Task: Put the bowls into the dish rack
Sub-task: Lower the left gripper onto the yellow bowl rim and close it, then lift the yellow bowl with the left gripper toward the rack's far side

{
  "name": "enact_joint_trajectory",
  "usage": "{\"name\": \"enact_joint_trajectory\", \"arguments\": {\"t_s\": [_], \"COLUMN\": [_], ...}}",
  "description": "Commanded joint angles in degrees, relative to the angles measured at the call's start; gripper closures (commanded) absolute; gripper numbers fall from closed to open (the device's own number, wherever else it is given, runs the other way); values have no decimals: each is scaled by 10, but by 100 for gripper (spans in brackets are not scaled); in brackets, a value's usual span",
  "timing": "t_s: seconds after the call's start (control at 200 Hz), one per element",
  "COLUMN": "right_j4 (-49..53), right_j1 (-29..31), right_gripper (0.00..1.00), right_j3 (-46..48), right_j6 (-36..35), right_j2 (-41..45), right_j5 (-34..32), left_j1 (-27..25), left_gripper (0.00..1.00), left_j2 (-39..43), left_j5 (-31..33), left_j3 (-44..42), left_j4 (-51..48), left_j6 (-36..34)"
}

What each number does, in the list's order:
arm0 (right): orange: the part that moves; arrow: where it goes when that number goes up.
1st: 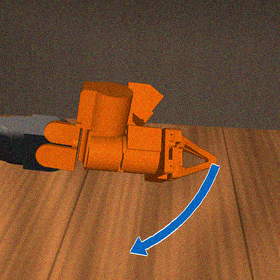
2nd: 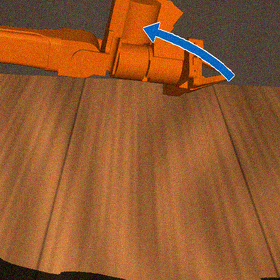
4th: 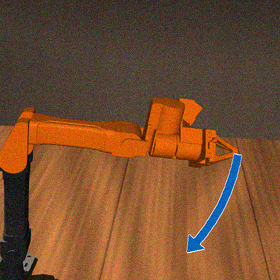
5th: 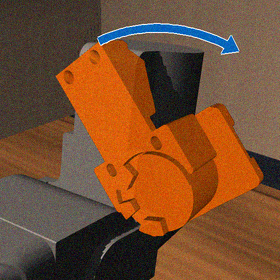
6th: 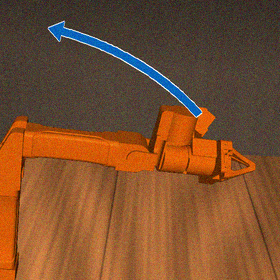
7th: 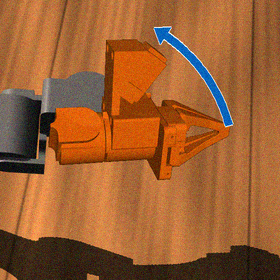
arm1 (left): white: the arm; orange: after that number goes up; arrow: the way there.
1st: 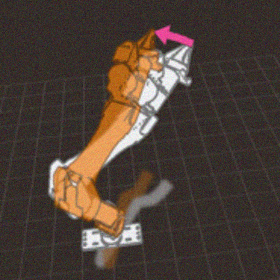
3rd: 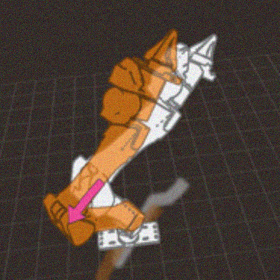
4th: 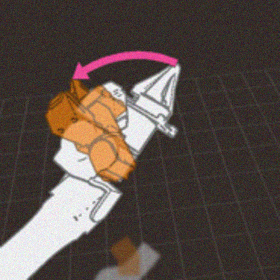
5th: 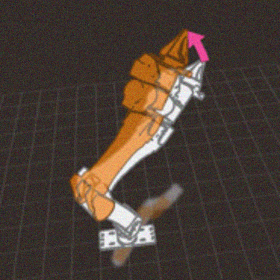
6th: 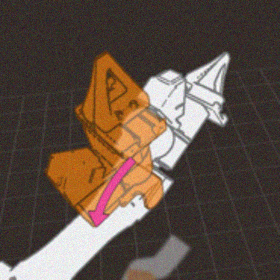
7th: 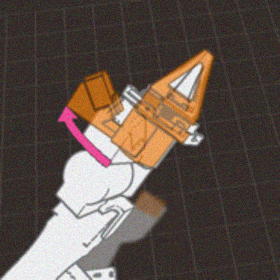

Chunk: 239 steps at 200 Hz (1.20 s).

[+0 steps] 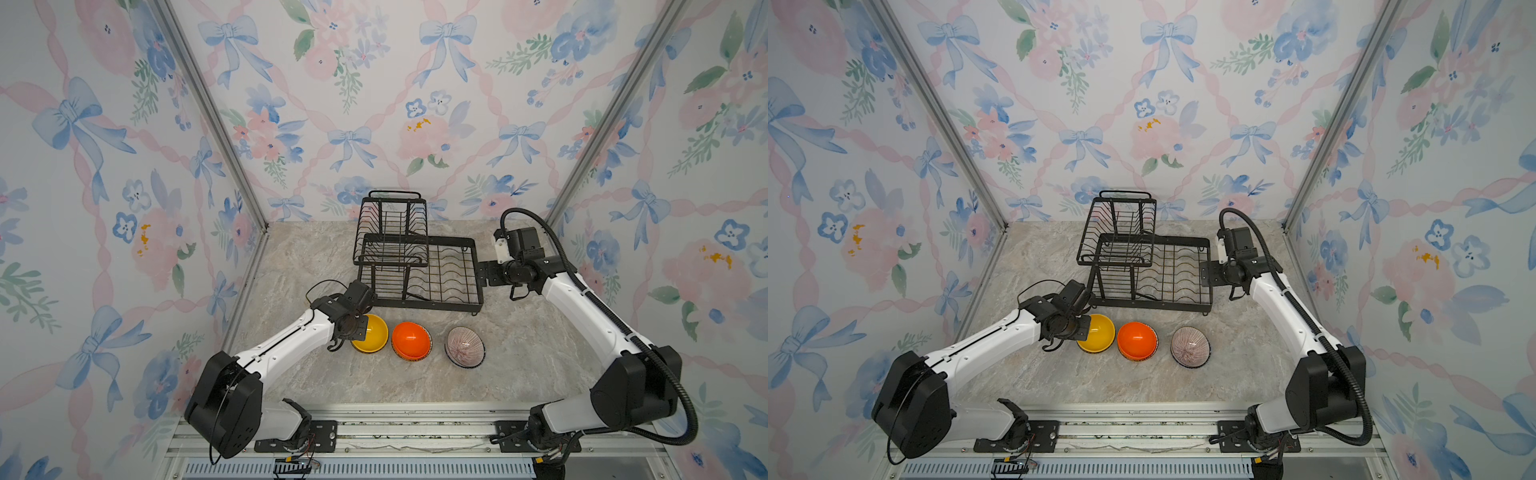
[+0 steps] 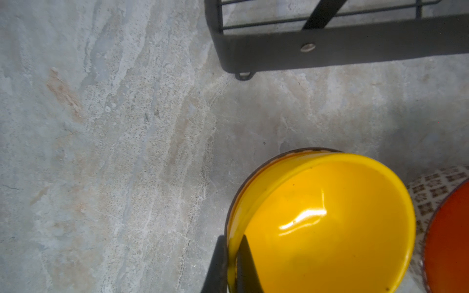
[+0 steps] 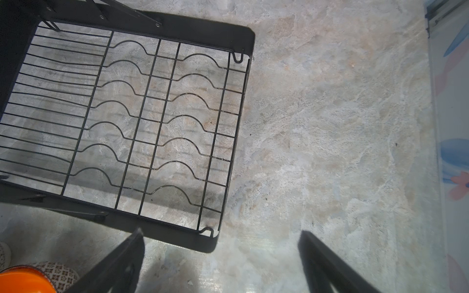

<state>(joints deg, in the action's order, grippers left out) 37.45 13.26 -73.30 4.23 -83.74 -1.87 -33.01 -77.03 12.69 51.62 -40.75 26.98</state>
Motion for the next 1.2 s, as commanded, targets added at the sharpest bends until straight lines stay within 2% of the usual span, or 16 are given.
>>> {"name": "enact_joint_trajectory", "arguments": {"t_s": [0.0,0.37,0.665,0.82,1.04,1.11,1.19], "right_j4": [4,7,16,28,50,56,65], "right_j1": [7,7,7,8,8,8,9], "right_gripper": [3,3,3,3,3,3,3], "right_j3": [-12,-11,-28,-44,-69,-78,-91], "right_j6": [-6,-6,-2,6,8,9,9], "right_j2": [8,21,42,70,132,149,163], "right_j5": [6,5,25,45,54,57,63], "left_j1": [-2,-4,-46,-87,-176,-194,-195], "left_gripper": [100,100,100,100,100,100,100], "left_j2": [13,43,84,67,35,36,43], "left_j5": [12,14,20,30,51,41,1], "left_j3": [28,67,147,205,299,314,314], "left_j4": [-12,-33,-30,-25,1,36,96], "left_j6": [-14,-40,-78,-83,-98,-115,-136]}}
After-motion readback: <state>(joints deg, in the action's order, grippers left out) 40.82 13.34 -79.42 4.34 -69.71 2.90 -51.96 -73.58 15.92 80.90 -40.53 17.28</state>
